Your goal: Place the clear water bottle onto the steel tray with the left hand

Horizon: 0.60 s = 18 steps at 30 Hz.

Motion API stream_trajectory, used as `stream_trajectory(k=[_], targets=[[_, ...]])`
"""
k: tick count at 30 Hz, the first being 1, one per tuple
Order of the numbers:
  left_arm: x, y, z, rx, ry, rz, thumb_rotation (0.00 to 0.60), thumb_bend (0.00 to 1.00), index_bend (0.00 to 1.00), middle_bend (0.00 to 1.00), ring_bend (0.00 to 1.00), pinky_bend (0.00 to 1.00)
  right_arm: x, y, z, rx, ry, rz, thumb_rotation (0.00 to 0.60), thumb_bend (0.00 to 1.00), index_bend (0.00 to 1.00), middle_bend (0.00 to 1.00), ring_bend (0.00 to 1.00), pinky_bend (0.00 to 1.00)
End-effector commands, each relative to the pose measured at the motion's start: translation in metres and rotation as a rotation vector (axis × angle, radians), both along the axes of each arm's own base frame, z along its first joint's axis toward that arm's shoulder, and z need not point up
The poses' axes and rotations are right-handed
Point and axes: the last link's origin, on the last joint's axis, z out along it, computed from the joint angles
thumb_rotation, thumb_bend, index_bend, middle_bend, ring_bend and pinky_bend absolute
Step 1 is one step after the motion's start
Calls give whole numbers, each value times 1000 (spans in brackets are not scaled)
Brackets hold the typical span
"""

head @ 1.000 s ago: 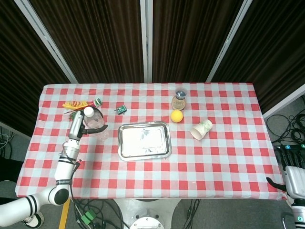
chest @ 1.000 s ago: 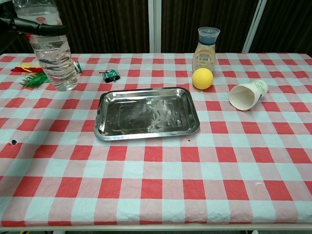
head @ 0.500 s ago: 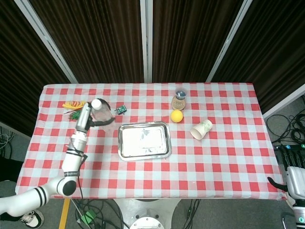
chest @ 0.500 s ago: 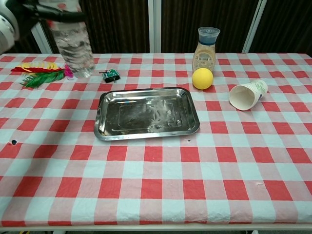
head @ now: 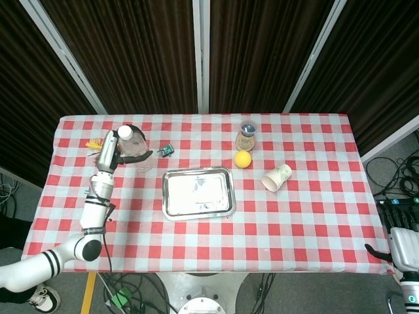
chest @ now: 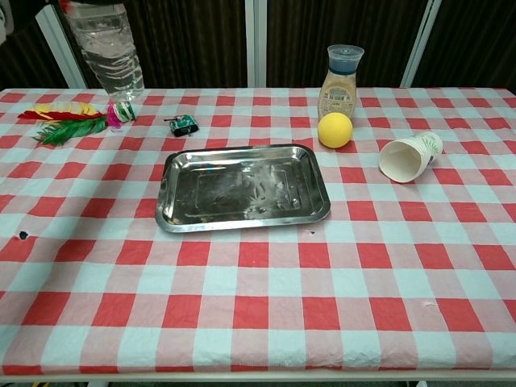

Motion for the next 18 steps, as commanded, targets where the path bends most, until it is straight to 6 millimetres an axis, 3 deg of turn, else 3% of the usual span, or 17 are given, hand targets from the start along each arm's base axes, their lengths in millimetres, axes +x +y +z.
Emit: stream_trajectory(k=[1, 8, 18], targets=[[24, -15, -30, -67, -75, -37, 600, 218, 639, 671, 533, 545, 1, 1, 0, -3, 4, 4, 600, 88, 15, 44, 0, 0], [39, -33, -68, -32, -97, -57, 600, 206, 622, 672, 533, 545, 0, 1, 4, -26, -5, 8, 600, 88, 15, 44, 0, 0], [44, -59, -116, -56, -77, -82, 600, 194, 615, 660, 526, 539, 0, 0, 2, -21, -14, -1, 600, 88, 6, 44, 0, 0]])
